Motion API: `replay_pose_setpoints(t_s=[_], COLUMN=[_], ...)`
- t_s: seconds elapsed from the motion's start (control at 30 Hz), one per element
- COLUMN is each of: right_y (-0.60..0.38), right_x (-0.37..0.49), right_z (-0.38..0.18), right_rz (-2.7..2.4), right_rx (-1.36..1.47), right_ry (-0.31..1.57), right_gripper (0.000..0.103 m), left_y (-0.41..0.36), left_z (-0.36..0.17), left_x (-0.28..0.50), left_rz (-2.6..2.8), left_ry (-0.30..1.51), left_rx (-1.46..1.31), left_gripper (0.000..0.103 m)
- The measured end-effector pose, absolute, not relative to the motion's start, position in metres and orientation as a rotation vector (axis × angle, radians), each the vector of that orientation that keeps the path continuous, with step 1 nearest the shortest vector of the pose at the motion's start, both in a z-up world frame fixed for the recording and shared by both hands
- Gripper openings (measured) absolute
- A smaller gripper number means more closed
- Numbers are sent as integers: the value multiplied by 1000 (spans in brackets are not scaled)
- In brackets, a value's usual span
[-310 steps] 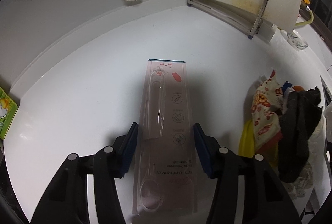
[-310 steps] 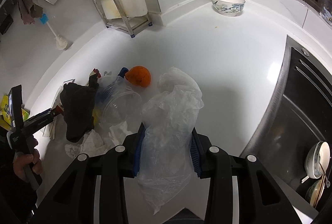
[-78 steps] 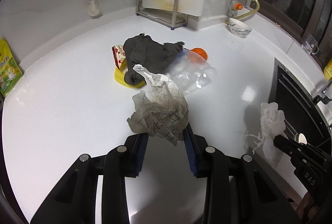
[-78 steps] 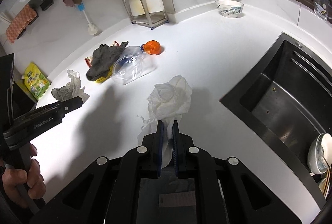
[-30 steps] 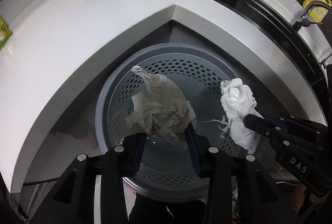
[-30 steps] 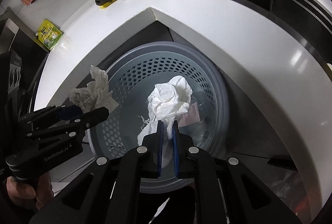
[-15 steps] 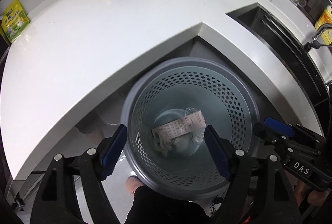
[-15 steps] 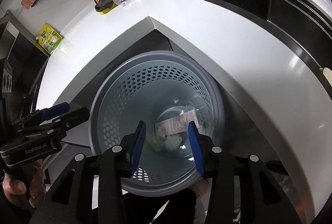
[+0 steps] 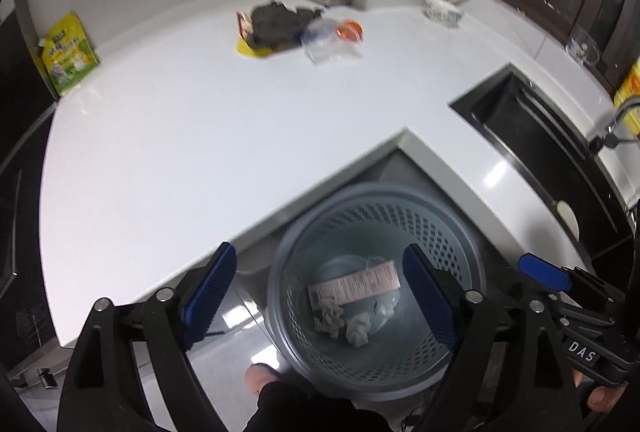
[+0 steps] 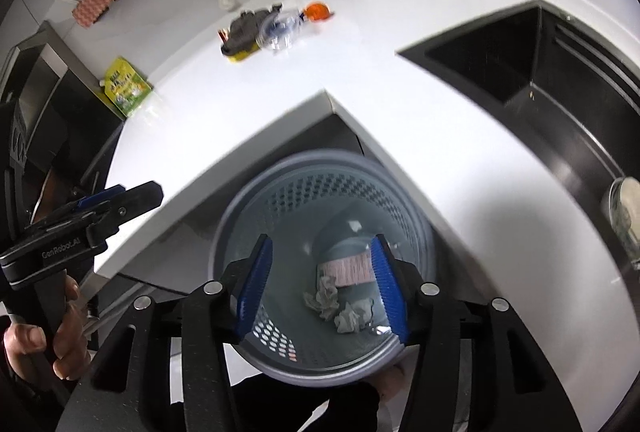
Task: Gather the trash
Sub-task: 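Move both tools back toward the remaining trash on the counter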
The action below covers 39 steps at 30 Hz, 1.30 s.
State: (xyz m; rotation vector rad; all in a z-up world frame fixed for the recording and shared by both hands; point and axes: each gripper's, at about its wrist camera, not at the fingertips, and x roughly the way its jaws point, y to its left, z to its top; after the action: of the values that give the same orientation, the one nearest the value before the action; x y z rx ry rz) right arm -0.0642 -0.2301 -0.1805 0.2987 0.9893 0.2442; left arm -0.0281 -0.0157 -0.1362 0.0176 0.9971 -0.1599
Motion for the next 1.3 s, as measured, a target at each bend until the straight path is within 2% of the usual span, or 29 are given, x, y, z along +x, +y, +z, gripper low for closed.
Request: replay_pose_setpoints(t_s=[0.23, 0.3, 0.37, 0.6, 0.93, 1.3], right_y=[-231, -228, -225, -206, -177, -144], right_x=[-46, -37, -29, 15, 116, 222], right_z=[-152, -144, -137, -116, -110, -135], right_rz=[254, 258, 258, 258, 211, 199], right_rx=[293, 293, 290, 271, 259, 230], right_ry=[934, 916, 899, 855, 879, 968], right_gripper=[59, 65, 66, 71, 76, 78], left_y=[1, 8, 17, 42, 75, 99], left_z=[-104, -95, -84, -66, -73, -102], left_x=[-21, -16, -11, 30, 124, 209], left_rz=[-101, -81, -67, -75, -107, -133], left_ry=[919, 893, 861, 808, 818, 867], left_rx=[7, -1, -12, -30, -3, 13], left_gripper=[87, 90, 94, 96, 96, 96])
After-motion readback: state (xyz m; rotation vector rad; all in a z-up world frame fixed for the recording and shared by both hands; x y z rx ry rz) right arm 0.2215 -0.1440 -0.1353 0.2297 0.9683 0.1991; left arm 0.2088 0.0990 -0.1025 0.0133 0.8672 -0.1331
